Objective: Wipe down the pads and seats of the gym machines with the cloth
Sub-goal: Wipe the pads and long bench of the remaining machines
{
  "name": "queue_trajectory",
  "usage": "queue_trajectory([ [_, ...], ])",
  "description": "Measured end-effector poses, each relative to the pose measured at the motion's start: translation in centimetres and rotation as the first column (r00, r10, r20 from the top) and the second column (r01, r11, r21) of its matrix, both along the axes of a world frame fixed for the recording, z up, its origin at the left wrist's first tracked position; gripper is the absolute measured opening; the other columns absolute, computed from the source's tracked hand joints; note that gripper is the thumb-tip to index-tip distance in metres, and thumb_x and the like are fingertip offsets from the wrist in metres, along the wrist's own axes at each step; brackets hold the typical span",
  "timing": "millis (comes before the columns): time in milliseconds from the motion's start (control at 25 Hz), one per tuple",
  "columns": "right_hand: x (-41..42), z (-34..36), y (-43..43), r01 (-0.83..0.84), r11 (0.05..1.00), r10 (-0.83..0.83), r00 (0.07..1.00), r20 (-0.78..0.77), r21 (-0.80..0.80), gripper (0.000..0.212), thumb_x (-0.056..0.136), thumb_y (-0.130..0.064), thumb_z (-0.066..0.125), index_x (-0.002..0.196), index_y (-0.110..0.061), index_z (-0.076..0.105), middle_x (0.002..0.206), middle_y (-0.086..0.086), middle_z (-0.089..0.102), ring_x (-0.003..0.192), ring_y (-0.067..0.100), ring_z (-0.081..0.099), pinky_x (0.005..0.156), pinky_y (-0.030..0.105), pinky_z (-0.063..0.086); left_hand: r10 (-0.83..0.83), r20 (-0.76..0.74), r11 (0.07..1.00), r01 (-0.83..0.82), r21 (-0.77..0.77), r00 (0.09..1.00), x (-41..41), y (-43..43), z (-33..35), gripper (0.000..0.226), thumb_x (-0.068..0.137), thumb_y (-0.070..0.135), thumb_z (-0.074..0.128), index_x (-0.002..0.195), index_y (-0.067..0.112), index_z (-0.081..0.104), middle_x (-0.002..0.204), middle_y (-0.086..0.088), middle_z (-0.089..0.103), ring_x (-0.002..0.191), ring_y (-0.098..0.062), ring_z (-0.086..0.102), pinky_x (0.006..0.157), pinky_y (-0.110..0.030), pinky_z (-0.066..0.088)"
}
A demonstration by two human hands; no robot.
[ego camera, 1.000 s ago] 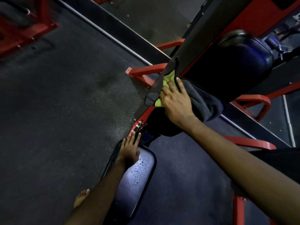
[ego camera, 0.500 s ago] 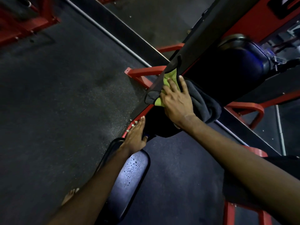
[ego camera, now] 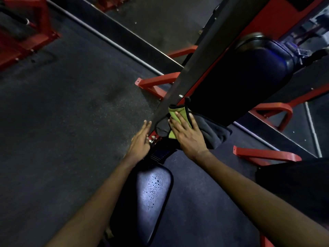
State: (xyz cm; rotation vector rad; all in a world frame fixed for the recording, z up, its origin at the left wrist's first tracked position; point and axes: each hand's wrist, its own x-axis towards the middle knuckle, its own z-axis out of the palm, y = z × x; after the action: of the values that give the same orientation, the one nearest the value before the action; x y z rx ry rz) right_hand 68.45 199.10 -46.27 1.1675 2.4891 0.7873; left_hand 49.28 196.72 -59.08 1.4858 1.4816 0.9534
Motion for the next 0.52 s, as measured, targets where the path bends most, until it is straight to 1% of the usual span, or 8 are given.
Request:
queue_trajectory([
  [80,-0.3,-0.3,-0.3,0.025,0.999,-0.025,1.0,-0.01,0.026,0.062,0.094,-0.02,0.056,0.154,-0.01,0.042,0.165,0.006,0.03,0.155,0.026,0.02,0.124,0.052,-0.014,-0.014,0.001,0.997,0.014,0.073,1.0,-0.9,1.9,3.5,0.066,0.094,-0.008,0.046,0.155,0.015,0.035,0.163,-0.003,0.024,0.145,-0.004,0.023,0.121,-0.022,0.021],
  [120,-0.4,-0.6,-0.4,0.021,0.999,-0.02,1.0,-0.017,0.036,0.06,0.095,-0.018,0.049,0.154,-0.01,0.042,0.165,0.006,0.03,0.155,0.026,0.021,0.124,0.052,-0.014,-0.034,0.009,0.994,0.033,0.105,0.999,-1.1,2.9,5.3,0.06,0.098,-0.003,0.045,0.154,0.015,0.037,0.162,-0.001,0.026,0.144,-0.001,0.022,0.118,-0.012,0.018],
  [160,-0.3,-1.1,-0.5,0.007,0.999,-0.006,1.0,-0.02,0.046,0.058,0.096,-0.016,0.042,0.153,-0.01,0.043,0.165,0.007,0.031,0.155,0.025,0.021,0.123,0.052,-0.014,-0.066,0.021,0.989,0.063,0.133,0.998,-1.0,3.7,7.3,0.055,0.101,0.002,0.045,0.154,0.016,0.037,0.16,0.002,0.028,0.144,0.001,0.022,0.115,-0.006,0.016],
  [200,-0.1,-1.8,-0.7,-0.014,0.999,0.015,1.0,-0.015,0.047,0.058,0.096,-0.015,0.036,0.153,-0.009,0.044,0.164,0.007,0.033,0.155,0.025,0.023,0.123,0.052,-0.014,-0.106,0.035,0.983,0.1,0.154,0.994,-0.7,4.4,8.9,0.052,0.104,0.008,0.045,0.154,0.019,0.038,0.159,0.004,0.03,0.145,0.001,0.023,0.114,-0.005,0.017],
  [280,0.2,-3.4,-1.0,-0.045,0.998,0.046,0.999,-0.012,0.042,0.057,0.095,-0.014,0.032,0.149,-0.008,0.05,0.159,0.007,0.041,0.152,0.025,0.029,0.124,0.052,-0.011,-0.196,0.077,0.968,0.18,0.176,0.978,0.3,5.5,11.7,0.048,0.105,0.018,0.048,0.152,0.025,0.041,0.156,0.005,0.038,0.143,0.001,0.03,0.115,-0.011,0.024],
  [360,0.3,-4.9,-1.4,-0.062,0.998,0.064,0.996,-0.067,0.03,0.055,0.096,-0.014,0.031,0.146,-0.009,0.053,0.155,0.007,0.048,0.149,0.025,0.036,0.126,0.05,-0.003,-0.245,0.105,0.956,0.222,0.189,0.964,1.5,6.2,13.6,0.045,0.104,0.024,0.052,0.149,0.027,0.047,0.148,0.007,0.05,0.135,0.006,0.041,0.112,-0.012,0.032],
  [440,0.9,-6.2,-1.9,-0.081,0.997,0.08,0.991,-0.103,-0.002,0.057,0.097,-0.015,0.028,0.148,-0.011,0.051,0.156,0.007,0.046,0.149,0.024,0.035,0.125,0.048,0.004,-0.239,0.12,0.961,0.217,0.173,0.964,2.2,6.7,14.7,0.045,0.101,0.029,0.059,0.145,0.03,0.052,0.138,0.015,0.058,0.123,0.017,0.044,0.103,-0.007,0.038],
  [520,2.3,-6.9,-3.1,-0.064,0.997,0.062,0.994,-0.087,-0.03,0.059,0.097,-0.014,0.023,0.152,-0.013,0.046,0.159,0.005,0.042,0.151,0.022,0.032,0.124,0.048,0.007,-0.231,0.121,0.967,0.214,0.139,0.965,2.4,7.3,15.1,0.048,0.096,0.033,0.065,0.142,0.033,0.054,0.133,0.019,0.06,0.119,0.019,0.045,0.103,-0.009,0.041],
])
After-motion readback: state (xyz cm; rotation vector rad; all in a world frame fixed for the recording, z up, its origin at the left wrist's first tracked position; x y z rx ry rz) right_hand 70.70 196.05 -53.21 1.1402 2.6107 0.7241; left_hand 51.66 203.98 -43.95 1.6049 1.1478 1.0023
